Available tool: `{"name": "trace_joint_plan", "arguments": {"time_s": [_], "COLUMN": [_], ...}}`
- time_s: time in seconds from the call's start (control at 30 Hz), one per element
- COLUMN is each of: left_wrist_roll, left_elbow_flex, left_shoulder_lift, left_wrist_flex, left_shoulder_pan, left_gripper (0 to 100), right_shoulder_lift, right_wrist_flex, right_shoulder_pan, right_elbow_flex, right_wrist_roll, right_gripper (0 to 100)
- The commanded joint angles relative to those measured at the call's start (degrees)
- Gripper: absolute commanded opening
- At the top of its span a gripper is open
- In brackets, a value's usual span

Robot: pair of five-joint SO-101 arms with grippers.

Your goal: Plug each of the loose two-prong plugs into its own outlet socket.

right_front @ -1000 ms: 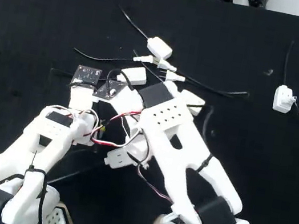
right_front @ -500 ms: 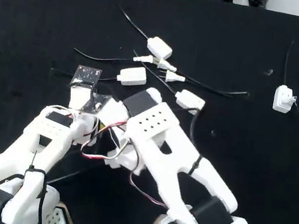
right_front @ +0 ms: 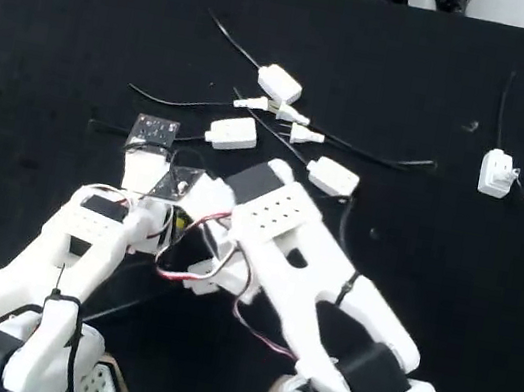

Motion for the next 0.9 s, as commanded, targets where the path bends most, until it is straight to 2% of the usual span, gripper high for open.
{"name": "trace_joint_plan", "arguments": {"time_s": [0.0, 0.4, 0.63, 0.73, 0.87], "left_wrist_roll": [0.2, 0.2, 0.2, 0.1, 0.1], "left_elbow_flex": [-2.7, -2.8, -2.8, -2.8, -2.8], "left_shoulder_lift": [-0.2, -0.2, -0.2, -0.2, -0.2], "left_wrist_flex": [-0.2, -0.2, -0.2, -0.2, -0.2], "left_shoulder_pan": [-0.4, -0.4, -0.5, -0.5, -0.4], "left_gripper": [19, 19, 19, 19, 19], "right_shoulder_lift": [0.0, 0.4, 5.6, 5.7, 5.7], "right_wrist_flex": [0.0, 0.0, -1.2, -1.4, -0.6], "right_shoulder_pan": [2.8, 2.5, 2.5, 2.6, 2.6], "right_elbow_flex": [-0.3, 0.0, 0.0, -1.3, -4.0], "right_wrist_roll": [1.4, 1.4, 1.4, 1.4, 1.3], "right_gripper": [10.0, 12.0, 12.1, 11.5, 5.1]}}
